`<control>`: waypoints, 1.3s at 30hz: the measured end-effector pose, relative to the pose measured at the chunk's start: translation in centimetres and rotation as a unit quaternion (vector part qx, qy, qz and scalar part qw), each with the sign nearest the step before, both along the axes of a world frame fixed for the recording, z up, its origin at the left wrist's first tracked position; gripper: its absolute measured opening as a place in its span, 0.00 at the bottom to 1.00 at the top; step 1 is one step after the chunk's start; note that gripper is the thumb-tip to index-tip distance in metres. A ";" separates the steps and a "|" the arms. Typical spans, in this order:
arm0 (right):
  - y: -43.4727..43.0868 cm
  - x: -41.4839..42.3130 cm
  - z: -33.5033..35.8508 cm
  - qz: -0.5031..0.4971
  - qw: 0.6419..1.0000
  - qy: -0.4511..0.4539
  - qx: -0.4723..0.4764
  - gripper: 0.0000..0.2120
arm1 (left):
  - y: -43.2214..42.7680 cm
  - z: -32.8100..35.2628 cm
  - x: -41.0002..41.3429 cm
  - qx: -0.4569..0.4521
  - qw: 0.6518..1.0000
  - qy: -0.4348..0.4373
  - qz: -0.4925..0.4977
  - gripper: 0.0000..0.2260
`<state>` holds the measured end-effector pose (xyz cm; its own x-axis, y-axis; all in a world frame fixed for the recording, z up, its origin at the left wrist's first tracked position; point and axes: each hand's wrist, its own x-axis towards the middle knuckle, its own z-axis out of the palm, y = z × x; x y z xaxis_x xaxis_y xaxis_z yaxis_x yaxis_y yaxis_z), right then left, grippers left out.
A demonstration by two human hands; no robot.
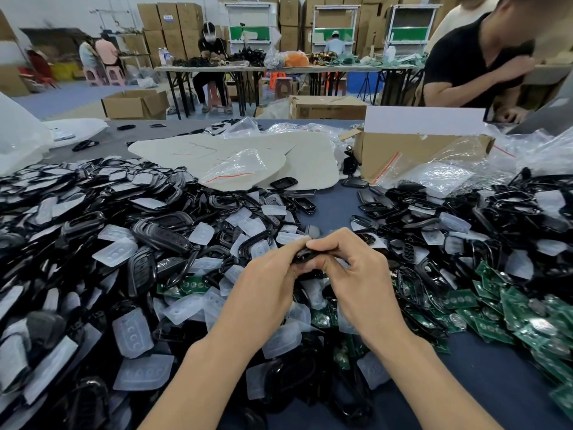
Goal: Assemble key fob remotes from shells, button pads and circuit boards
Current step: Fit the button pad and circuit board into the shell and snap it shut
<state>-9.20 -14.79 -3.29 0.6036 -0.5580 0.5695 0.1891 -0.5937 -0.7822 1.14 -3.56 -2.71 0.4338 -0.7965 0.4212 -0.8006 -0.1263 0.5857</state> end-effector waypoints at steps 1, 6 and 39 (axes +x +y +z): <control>0.1 0.0 0.0 -0.005 1.000 -0.004 -0.001 0.19 | 0.0 -0.1 -0.1 -0.007 1.000 -0.003 0.005 0.22; 0.3 0.1 0.0 -0.028 0.999 -0.010 0.018 0.16 | -0.1 -0.3 -0.3 -0.047 0.999 -0.006 0.017 0.23; 1.0 -2.0 1.7 0.188 0.898 -0.080 0.389 0.06 | 0.0 0.3 -2.4 -0.144 0.983 0.099 -0.060 0.15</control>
